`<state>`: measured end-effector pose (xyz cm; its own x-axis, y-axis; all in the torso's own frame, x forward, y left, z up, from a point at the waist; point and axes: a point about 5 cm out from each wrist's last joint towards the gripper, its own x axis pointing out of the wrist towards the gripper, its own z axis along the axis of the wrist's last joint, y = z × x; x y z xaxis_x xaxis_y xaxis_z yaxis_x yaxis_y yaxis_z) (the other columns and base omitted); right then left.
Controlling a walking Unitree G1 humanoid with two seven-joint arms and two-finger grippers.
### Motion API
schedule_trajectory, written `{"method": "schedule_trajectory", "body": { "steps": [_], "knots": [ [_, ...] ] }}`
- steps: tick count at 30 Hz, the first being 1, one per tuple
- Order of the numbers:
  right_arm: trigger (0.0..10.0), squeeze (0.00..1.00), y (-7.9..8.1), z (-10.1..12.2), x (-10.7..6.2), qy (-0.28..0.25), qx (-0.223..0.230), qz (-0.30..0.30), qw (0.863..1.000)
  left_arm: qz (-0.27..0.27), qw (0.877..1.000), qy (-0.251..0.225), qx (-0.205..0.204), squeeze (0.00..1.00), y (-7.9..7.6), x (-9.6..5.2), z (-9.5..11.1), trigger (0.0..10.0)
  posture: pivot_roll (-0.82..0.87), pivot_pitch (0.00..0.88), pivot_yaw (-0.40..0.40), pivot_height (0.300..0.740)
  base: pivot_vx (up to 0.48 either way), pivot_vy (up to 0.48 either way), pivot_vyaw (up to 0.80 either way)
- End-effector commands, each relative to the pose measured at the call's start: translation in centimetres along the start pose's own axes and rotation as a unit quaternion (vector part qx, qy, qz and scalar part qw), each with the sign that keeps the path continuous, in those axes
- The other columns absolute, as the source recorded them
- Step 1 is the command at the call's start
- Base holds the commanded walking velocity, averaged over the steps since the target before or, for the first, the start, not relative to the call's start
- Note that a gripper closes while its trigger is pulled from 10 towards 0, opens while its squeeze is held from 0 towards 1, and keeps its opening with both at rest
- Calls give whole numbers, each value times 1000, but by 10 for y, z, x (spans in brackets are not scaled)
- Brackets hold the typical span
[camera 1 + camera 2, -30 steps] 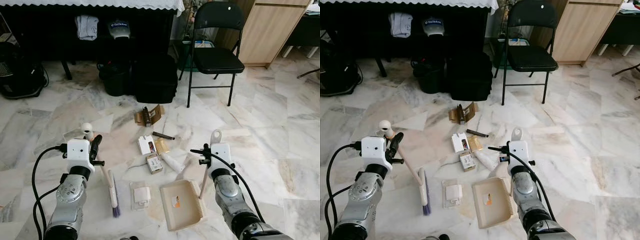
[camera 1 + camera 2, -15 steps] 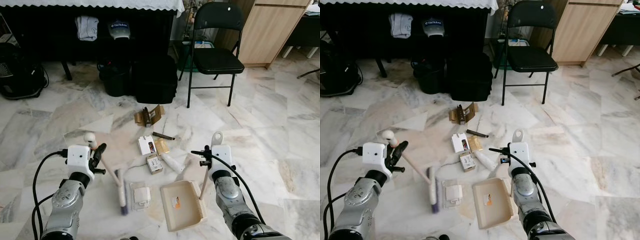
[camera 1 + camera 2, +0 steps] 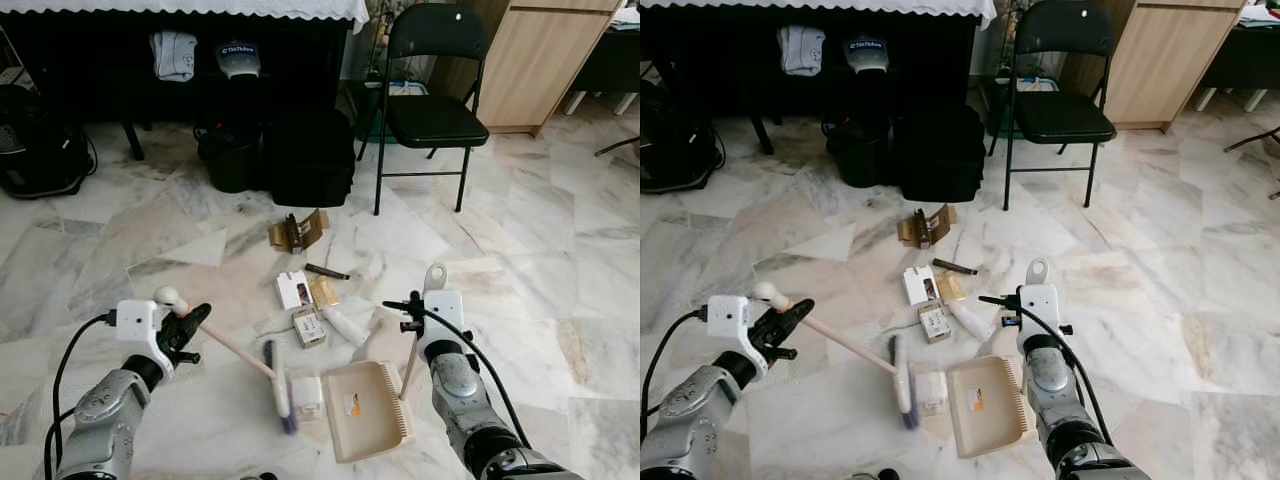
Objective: Sweep floor
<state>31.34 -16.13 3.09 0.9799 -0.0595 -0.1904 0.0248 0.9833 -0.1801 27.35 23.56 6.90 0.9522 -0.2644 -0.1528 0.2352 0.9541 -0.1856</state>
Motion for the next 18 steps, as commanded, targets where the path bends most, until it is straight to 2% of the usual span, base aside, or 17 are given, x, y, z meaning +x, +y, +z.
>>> {"method": "schedule_trajectory", "body": {
  "steps": [1,5,12,15,17,18],
  "knots": [
    [10000,0,-4,-16,-6,38,-6,-3,999,-38,998,13,-43,0,-6,-4,-3,10000,129,124,-81,740,0,0,0],
    [10000,0,-3,-15,-6,39,-5,-3,999,-71,994,11,-88,0,-11,-7,2,10000,133,125,-80,740,0,0,0],
    [10000,0,-1,-15,-6,38,-4,-2,999,-86,989,0,-117,0,-14,-9,9,10000,135,124,-80,740,0,0,0],
    [10000,0,-1,-15,-6,38,-4,-2,999,-64,990,-27,-122,0,-10,-8,20,10000,135,124,-79,740,0,0,0],
    [10000,0,0,-15,-6,38,-4,-1,999,-23,993,-56,-104,0,-3,-5,30,10000,136,123,-79,740,0,0,0],
    [10000,0,0,-15,-6,38,-4,-1,999,-23,993,-56,-104,0,-3,-5,30,10000,136,123,-79,740,0,0,0]
  ]
}}
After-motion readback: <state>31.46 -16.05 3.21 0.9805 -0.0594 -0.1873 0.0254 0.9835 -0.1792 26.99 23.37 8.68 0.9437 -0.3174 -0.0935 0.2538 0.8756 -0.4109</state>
